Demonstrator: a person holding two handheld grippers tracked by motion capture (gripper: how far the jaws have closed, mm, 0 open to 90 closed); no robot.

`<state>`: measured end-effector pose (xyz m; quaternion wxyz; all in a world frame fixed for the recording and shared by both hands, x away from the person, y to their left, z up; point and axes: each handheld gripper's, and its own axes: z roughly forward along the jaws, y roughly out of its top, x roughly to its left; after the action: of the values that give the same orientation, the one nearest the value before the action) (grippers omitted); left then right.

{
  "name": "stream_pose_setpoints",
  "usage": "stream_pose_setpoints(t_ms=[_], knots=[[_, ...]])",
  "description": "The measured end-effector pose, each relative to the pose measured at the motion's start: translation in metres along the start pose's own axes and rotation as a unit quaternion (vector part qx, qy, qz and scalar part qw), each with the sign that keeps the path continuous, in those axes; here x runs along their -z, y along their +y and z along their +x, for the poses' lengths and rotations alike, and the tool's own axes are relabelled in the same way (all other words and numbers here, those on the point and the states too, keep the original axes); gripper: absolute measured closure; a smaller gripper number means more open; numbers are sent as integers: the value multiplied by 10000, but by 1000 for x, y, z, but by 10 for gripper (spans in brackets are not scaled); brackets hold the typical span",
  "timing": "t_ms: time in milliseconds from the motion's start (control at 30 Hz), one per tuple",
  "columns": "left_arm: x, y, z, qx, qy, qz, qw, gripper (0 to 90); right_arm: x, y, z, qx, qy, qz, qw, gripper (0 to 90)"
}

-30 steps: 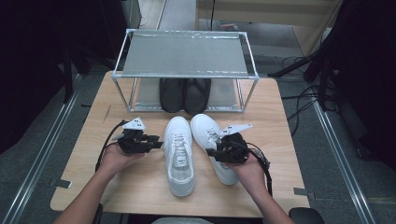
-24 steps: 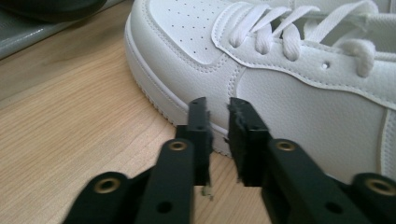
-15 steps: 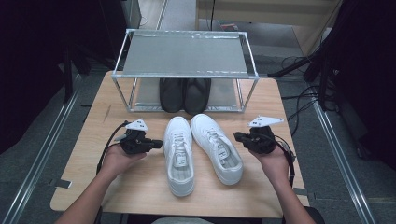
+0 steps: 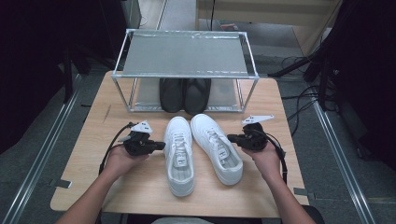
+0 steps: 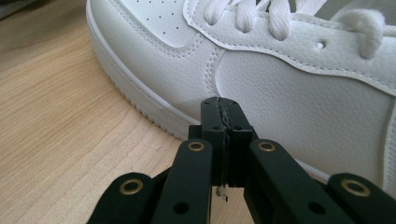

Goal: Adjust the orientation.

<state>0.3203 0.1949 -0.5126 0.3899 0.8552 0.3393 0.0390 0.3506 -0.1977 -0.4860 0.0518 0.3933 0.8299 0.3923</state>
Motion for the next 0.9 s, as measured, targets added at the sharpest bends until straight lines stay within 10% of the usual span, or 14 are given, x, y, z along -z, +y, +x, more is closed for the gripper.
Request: stream_pose_setpoints(t_ms=[533,900], knots=[[-14,7,-28,-501,-338,173,9980,896,-3,-1,-5,-195,153,-100,9996,897],[-17,8,-33,-464,-475,142,9977,900,-4,-1,-8,-168,140,-167,9996,880]])
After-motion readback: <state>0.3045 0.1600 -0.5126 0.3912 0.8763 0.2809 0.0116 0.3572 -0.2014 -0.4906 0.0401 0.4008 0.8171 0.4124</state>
